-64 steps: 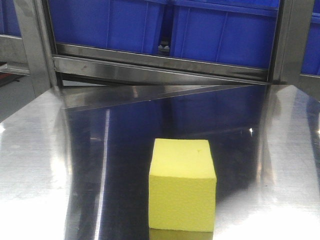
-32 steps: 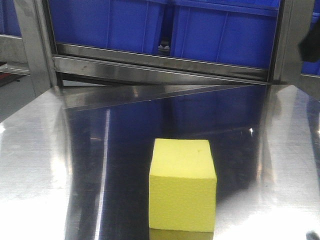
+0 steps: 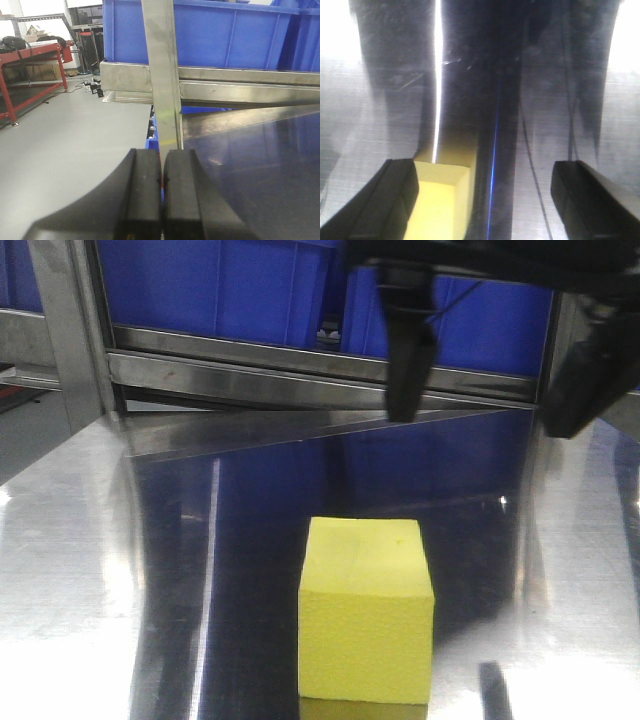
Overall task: Place yellow foam block on left shelf second layer
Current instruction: 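Move the open right gripper down over the yellow foam block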
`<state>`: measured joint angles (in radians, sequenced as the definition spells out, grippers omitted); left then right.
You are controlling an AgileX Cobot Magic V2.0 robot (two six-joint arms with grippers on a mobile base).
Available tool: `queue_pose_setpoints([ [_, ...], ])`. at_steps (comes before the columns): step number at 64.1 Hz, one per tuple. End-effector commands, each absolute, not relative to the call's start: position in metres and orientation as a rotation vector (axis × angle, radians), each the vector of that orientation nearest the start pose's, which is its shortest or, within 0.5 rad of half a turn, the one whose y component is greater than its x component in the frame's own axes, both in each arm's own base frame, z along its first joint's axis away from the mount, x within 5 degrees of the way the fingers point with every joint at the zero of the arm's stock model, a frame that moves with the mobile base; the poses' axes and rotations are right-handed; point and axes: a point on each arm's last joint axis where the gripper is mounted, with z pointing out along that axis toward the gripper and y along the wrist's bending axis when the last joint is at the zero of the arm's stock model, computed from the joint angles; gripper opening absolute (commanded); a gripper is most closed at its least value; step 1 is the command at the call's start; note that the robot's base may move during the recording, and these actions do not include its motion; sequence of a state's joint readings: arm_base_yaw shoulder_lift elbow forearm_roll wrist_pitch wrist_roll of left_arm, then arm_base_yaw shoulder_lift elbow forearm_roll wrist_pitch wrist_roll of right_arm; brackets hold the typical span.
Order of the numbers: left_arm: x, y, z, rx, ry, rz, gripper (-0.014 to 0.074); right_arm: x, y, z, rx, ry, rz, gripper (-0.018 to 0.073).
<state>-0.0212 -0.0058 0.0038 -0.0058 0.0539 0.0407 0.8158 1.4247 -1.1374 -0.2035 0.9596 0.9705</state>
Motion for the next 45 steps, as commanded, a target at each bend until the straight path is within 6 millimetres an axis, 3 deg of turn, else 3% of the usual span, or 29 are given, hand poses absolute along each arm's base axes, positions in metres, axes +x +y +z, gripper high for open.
queue_pose_setpoints([
  [1, 0.055, -0.001, 0.207, 0.039, 1.459, -0.001, 0.0124, 0.208, 0.210, 0.315, 0.074, 2.684, 0.336, 0.0632],
  [23, 0.055, -0.001, 0.207, 0.039, 1.459, -0.001, 0.0124, 0.210, 0.244, 0.292, 0.042, 2.782, 0.331, 0.0632],
  [45, 0.055, -0.001, 0.207, 0.039, 1.459, -0.001, 0.0124, 0.207, 0.248, 0.289, 0.111, 2.795, 0.340, 0.0632],
])
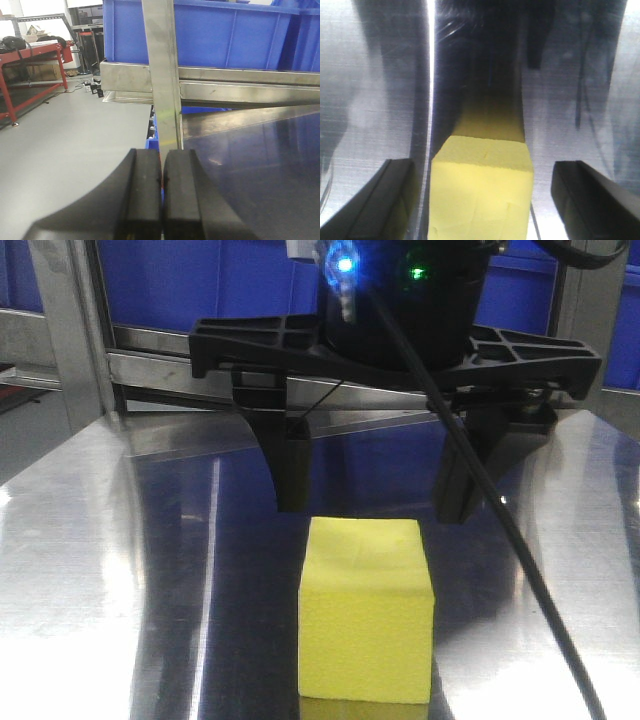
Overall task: Place yellow foam block on left shelf second layer
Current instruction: 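Move the open right gripper down over the yellow foam block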
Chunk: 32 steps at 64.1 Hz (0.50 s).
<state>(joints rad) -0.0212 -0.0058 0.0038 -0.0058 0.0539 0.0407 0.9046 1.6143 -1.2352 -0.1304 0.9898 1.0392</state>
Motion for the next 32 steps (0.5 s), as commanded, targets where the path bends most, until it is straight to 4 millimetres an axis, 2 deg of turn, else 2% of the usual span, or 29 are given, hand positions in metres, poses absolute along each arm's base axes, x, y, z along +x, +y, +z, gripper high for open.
queue_pose_setpoints([
  [1, 0.0552, -0.0015, 0.2070, 0.039, 1.459, -0.001, 0.0124, 0.2062, 0.2487, 0.2884, 0.110, 2.796, 0.340, 0.0632],
  [32, 0.0552, -0.0015, 0.2070, 0.039, 1.459, -0.001, 0.0124, 0.2042, 0.2510, 0.2809, 0.111, 2.827, 0.282, 0.0632],
])
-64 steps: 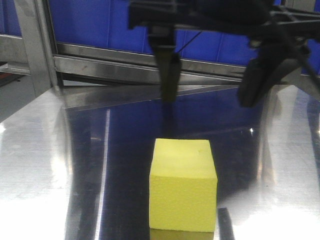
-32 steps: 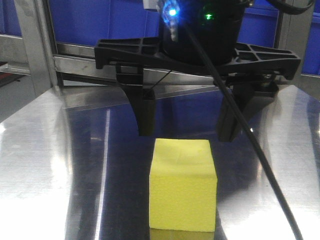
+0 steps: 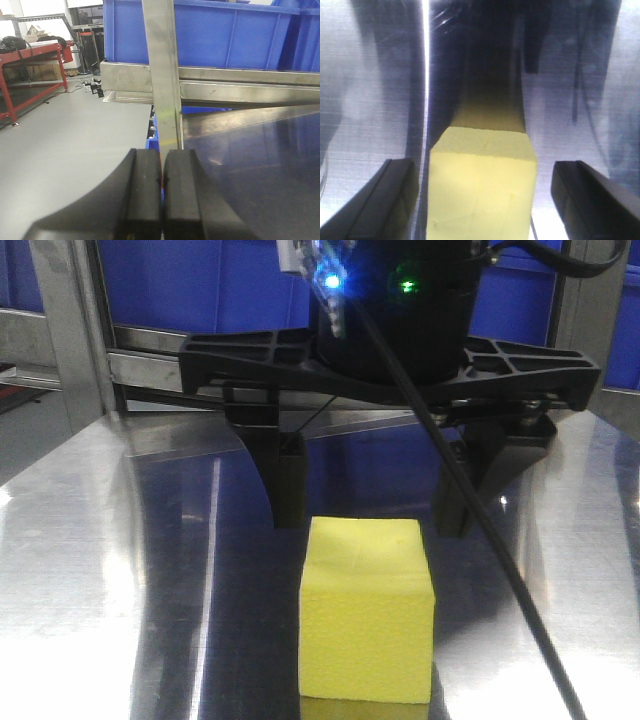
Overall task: Place yellow foam block on left shelf second layer
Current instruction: 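Move the open right gripper down over the yellow foam block, then lower the right gripper around the yellow foam block and close it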
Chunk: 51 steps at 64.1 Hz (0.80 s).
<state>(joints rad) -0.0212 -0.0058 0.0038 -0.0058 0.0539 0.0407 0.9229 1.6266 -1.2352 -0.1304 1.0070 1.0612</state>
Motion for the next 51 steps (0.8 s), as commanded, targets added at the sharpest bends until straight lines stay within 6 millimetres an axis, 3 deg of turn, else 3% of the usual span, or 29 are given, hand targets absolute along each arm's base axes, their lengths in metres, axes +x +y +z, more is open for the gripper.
queue_pose_setpoints([
  [1, 0.055, -0.001, 0.207, 0.039, 1.459, -0.001, 0.0124, 0.204, 0.251, 0.281, 0.111, 2.828, 0.281, 0.0632],
  [30, 0.055, -0.001, 0.207, 0.039, 1.459, -0.001, 0.0124, 0.203, 0.259, 0.269, 0.082, 2.848, 0.255, 0.0632],
  [38, 0.055, -0.001, 0.207, 0.039, 1.459, -0.001, 0.0124, 0.201, 0.259, 0.257, 0.081, 2.877, 0.226, 0.0632],
  [51, 0.055, -0.001, 0.207, 0.039, 1.459, -0.001, 0.0124, 0.198, 0.262, 0.245, 0.109, 2.890, 0.319, 0.0632],
])
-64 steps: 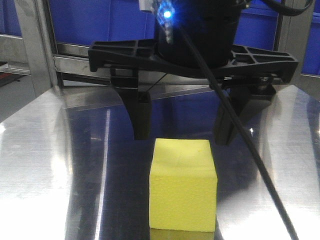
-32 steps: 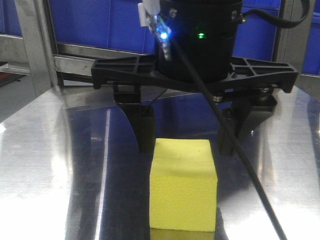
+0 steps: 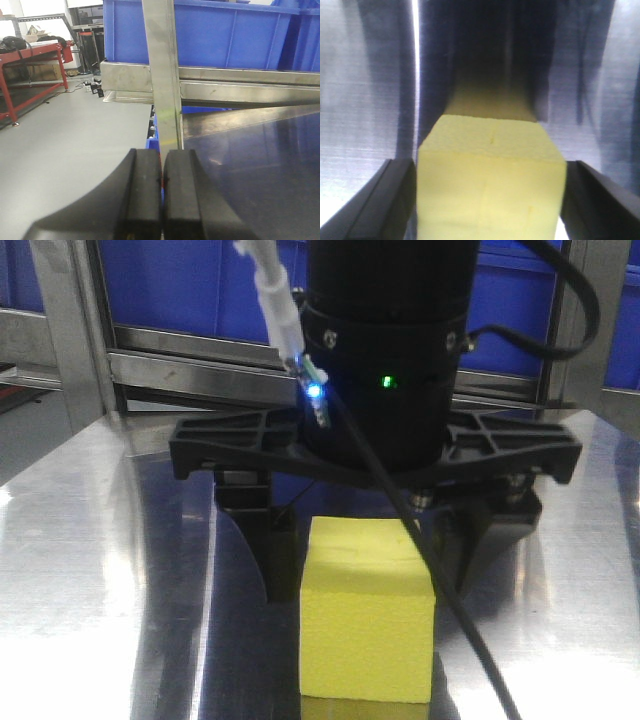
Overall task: Place yellow foam block on left shelf second layer
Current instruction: 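Lower the right gripper around the yellow foam block and close it, then lift the yellow foam block off the table with the right gripper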
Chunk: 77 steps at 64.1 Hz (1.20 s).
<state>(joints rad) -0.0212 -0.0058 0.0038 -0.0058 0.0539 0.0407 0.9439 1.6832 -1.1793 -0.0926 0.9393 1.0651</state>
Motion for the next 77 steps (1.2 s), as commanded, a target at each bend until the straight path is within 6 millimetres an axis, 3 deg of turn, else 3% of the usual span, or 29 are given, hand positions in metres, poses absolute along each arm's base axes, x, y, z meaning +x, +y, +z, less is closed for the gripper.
queue_pose_setpoints([
  [1, 0.055, -0.001, 0.207, 0.039, 1.459, -0.001, 0.0124, 0.198, 0.262, 0.244, 0.108, 2.892, 0.315, 0.0632],
  [21, 0.055, -0.001, 0.207, 0.039, 1.459, -0.001, 0.0124, 0.195, 0.257, 0.235, 0.094, 2.908, 0.270, 0.0628],
  [36, 0.055, -0.001, 0.207, 0.039, 1.459, -0.001, 0.0124, 0.196, 0.257, 0.235, 0.086, 2.904, 0.261, 0.0463],
  [49, 0.055, -0.001, 0.207, 0.039, 1.459, -0.001, 0.0124, 0.196, 0.257, 0.235, 0.087, 2.904, 0.261, 0.0452],
  [66, 0.055, -0.001, 0.207, 0.039, 1.459, -0.001, 0.0124, 0.193, 0.250, 0.254, 0.006, 2.857, 0.317, 0.0452],
  [77, 0.055, -0.001, 0.207, 0.039, 1.459, -0.001, 0.0124, 0.196, 0.227, 0.269, -0.030, 2.810, 0.338, 0.0452],
])
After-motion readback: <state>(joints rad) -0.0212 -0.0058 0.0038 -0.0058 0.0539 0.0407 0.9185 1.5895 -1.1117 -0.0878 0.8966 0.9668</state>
